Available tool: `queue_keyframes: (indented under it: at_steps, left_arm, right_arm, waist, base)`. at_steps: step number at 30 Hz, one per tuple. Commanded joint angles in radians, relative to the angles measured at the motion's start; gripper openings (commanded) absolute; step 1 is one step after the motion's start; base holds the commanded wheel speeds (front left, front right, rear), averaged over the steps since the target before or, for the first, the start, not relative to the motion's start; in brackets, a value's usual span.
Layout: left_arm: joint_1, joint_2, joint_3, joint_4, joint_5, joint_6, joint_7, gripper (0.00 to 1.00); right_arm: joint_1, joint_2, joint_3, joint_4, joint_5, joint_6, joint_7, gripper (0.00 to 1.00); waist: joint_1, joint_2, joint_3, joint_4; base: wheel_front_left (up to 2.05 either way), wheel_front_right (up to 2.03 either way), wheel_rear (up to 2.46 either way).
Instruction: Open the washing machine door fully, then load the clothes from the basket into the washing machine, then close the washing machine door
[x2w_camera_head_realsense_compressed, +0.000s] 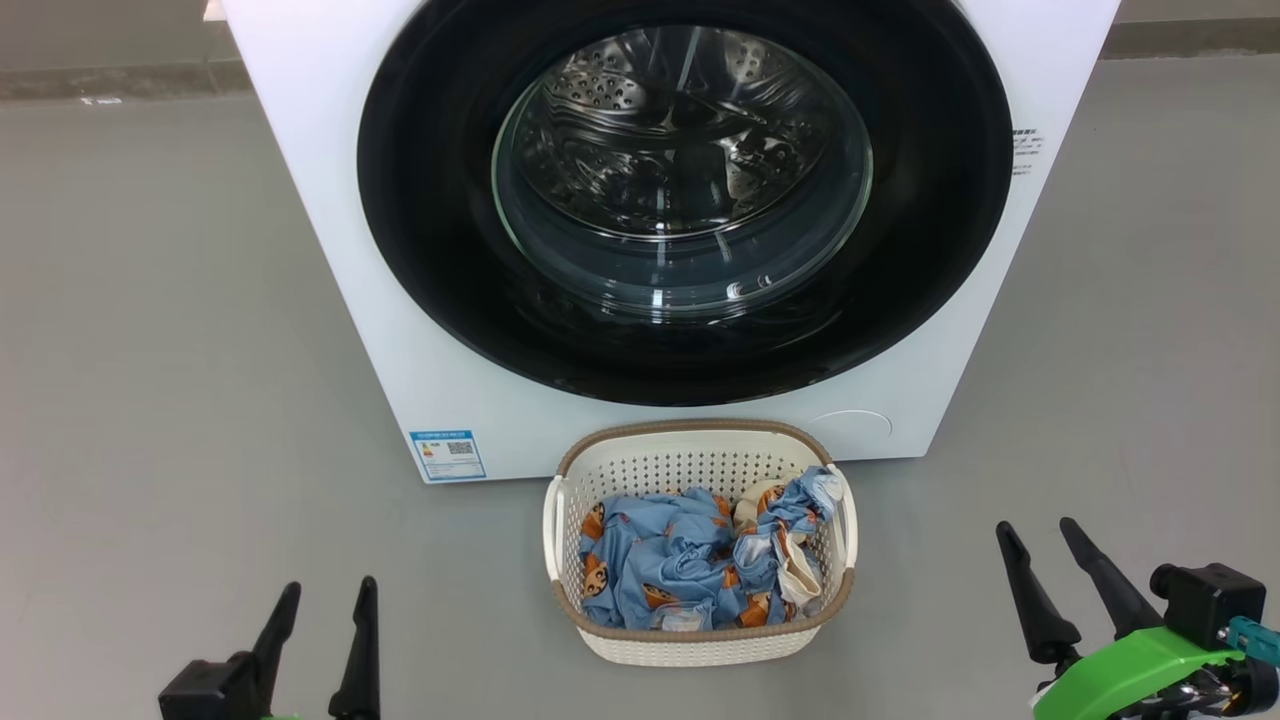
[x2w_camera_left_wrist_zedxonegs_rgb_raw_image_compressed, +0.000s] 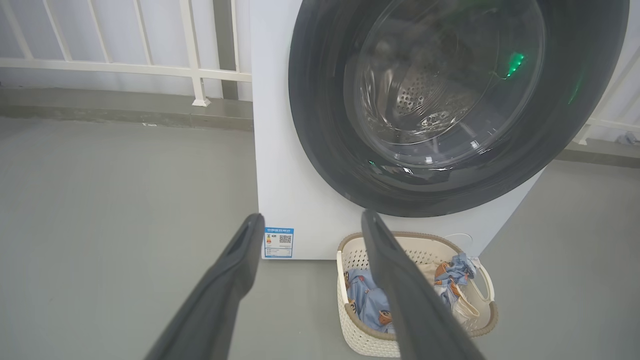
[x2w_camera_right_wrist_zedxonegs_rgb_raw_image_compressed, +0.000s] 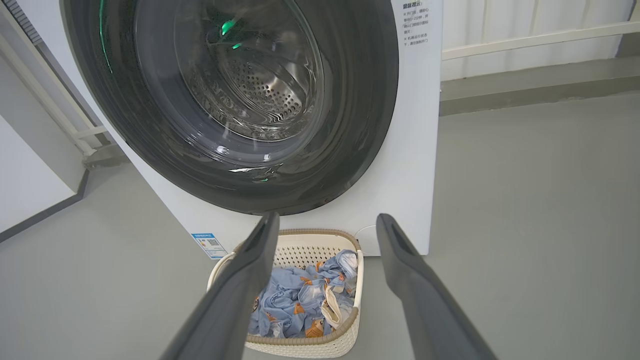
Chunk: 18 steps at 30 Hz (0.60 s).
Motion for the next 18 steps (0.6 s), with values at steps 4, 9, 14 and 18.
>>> queue_keyframes:
  at_steps: [4,9,14,18]
  left_arm:
    - [-0.031,0.019,0.035,-0.008,0.009,-0.003,-0.013,1.0]
    - [-0.032,0.022,0.042,0.004,0.003,-0.003,-0.013,1.0]
    - [-0.033,0.025,0.04,0.014,0.004,-0.003,-0.013,1.0]
    - [-0.037,0.026,0.047,0.021,0.024,-0.003,-0.013,1.0]
  right_arm:
    - [-0.018,-0.014,-0.002,-0.024,-0.018,0.002,-0.013,1.0]
    - [-0.013,-0.007,-0.009,-0.027,-0.022,0.002,-0.013,1.0]
    - [-0.01,-0.003,-0.015,-0.031,-0.024,0.002,-0.013,1.0]
    - [-0.007,-0.001,-0.019,-0.034,-0.024,0.002,-0.013,1.0]
  waist:
    - [-0.0001,-0.0001,-0.001,-0.003]
    - [-0.0001,-0.0001,-0.003,-0.007]
    - [-0.0001,-0.0001,-0.004,-0.01]
    - [-0.0001,-0.0001,-0.004,-0.009]
  base:
    - [0.0,0.0,0.0]
    - [0.0,0.0,0.0]
    - [0.0,0.0,0.0]
    - [0.1,0.1,-0.19]
